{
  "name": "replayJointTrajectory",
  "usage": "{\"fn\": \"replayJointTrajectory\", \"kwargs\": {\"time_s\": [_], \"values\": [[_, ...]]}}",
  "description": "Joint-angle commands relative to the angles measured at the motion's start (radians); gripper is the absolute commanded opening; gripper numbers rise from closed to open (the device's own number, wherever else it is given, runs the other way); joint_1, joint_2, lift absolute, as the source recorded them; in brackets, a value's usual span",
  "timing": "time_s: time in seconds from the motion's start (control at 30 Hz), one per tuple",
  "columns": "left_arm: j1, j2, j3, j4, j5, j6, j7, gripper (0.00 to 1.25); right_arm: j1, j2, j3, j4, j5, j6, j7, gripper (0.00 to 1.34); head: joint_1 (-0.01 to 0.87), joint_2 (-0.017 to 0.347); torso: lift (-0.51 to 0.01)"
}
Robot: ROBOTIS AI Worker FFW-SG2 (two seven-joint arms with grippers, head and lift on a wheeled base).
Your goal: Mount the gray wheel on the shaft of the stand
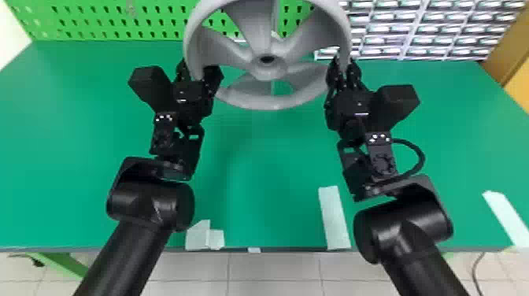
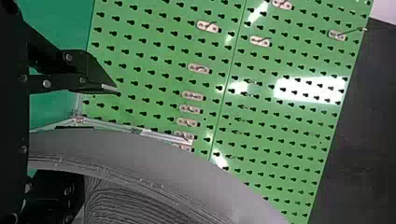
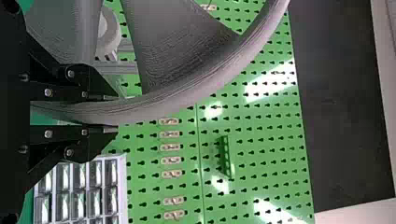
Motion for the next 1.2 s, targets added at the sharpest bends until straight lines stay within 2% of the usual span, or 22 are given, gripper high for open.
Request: {"fn": "replayJointTrajectory", "kwargs": {"time_s": [0.0, 1.17], "values": [[-0.001, 0.0, -0.006, 0.0, 0.003, 0.013, 0.001, 0.41, 0.0, -0.001, -0.004, -0.006, -0.002, 0.018, 0.0, 0.17, 0.865, 0.052, -0.101], [-0.042, -0.008, 0.004, 0.029, -0.02, 0.044, 0.001, 0.41, -0.036, 0.001, -0.005, -0.006, -0.005, 0.09, 0.0, 0.17, 0.865, 0.052, -0.101]]}}
